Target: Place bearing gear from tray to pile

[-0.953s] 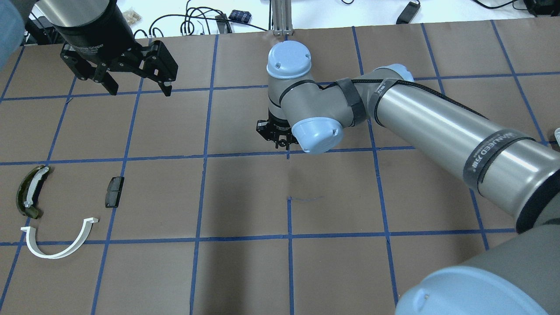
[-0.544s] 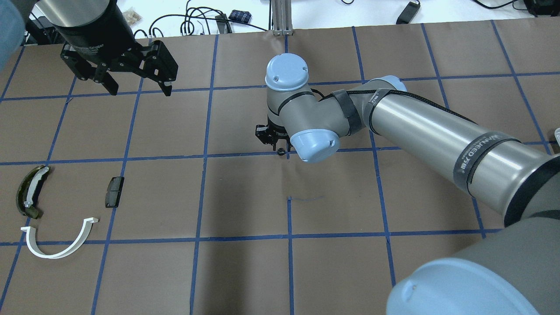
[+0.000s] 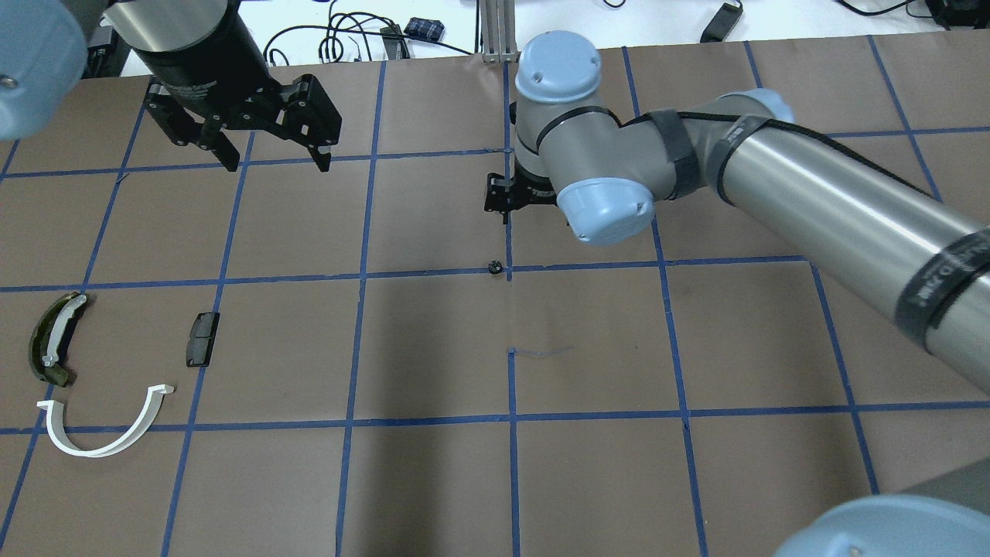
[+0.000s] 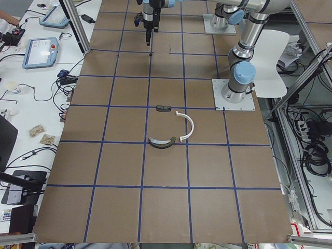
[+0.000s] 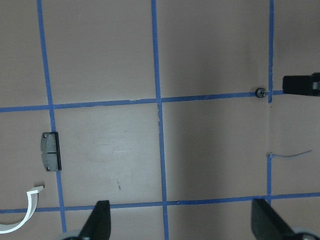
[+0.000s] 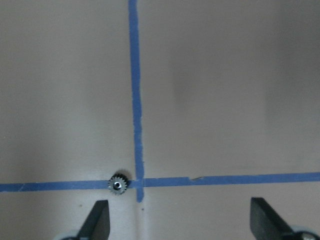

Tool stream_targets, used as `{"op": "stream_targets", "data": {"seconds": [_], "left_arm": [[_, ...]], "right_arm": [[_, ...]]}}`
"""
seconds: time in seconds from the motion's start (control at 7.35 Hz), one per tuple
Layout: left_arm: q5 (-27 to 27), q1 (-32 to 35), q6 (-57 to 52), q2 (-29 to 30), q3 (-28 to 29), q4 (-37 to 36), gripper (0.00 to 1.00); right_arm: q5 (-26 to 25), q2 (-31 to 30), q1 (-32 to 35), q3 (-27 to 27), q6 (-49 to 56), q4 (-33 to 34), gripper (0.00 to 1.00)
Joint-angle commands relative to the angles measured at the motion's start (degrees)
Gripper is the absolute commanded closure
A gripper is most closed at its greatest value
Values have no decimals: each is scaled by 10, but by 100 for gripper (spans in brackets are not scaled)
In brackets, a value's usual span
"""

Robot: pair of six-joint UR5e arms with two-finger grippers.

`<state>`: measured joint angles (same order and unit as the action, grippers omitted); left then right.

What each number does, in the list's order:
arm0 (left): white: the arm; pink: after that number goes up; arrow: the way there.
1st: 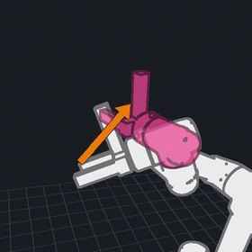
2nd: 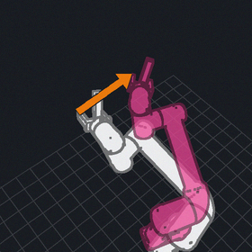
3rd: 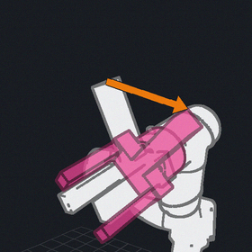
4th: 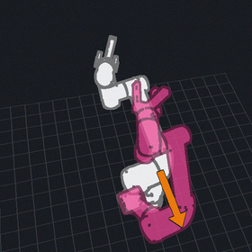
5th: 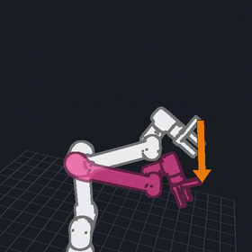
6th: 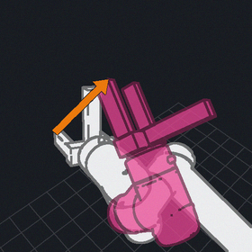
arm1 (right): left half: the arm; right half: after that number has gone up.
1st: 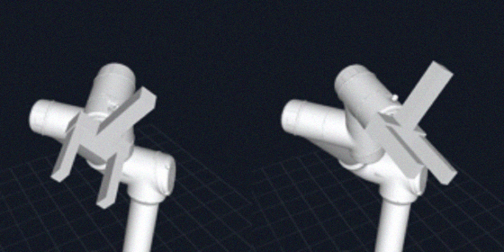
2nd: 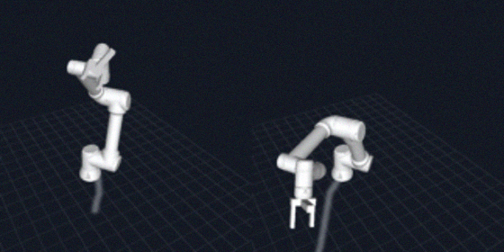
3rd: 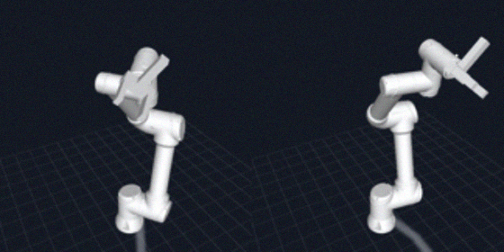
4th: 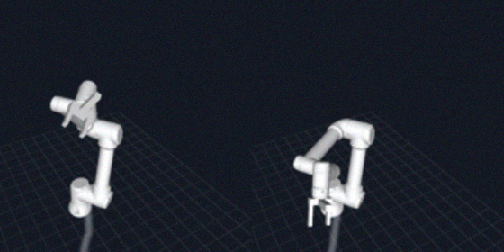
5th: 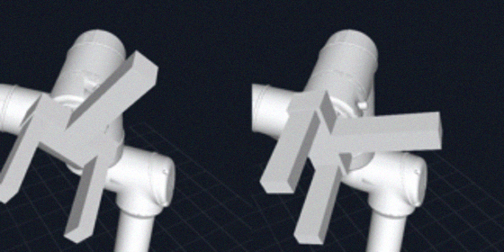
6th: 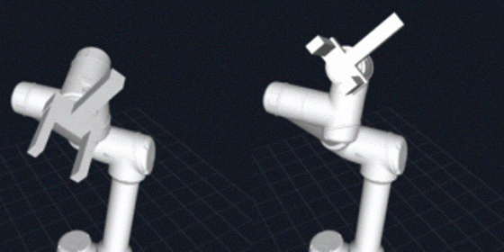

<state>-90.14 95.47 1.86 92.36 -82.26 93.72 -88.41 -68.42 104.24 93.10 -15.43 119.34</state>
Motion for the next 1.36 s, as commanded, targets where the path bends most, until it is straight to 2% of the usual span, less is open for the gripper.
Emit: {"op": "stream_targets", "data": {"seconds": [0.0, 0.14, 0.27, 0.41, 0.54, 0.68, 0.95, 1.09, 1.22], "left_arm": [[10, 53, 78, 52, -10, -67, 0], [14, 66, 95, 93, -33, -129, 0], [16, 100, 157, 131, -49, -207, 0], [15, 132, 194, 166, -52, -238, 0], [16, 148, 202, 203, -53, -271, 0], [16, 163, 236, 229, -52, -306, 0], [2, 184, 247, 272, -61, -330, 0], [-10, 183, 230, 280, -66, -348, 0], [-18, 177, 213, 289, -67, -352, 0]], "right_arm": [[-33, -88, -122, 3, 224, -125, 0], [-59, -113, -187, 2, 293, -136, 0], [-72, -118, -263, 0, 354, -137, 0], [-71, -117, -343, 0, 477, -129, 0], [-65, -110, -428, 1, 553, -119, 0], [-53, -82, -491, 1, 617, -93, 0], [-27, 31, -585, -10, 780, 60, 0], [17, 83, -626, -28, 815, 79, 0], [26, 135, -648, -58, 832, 80, 0]]}}
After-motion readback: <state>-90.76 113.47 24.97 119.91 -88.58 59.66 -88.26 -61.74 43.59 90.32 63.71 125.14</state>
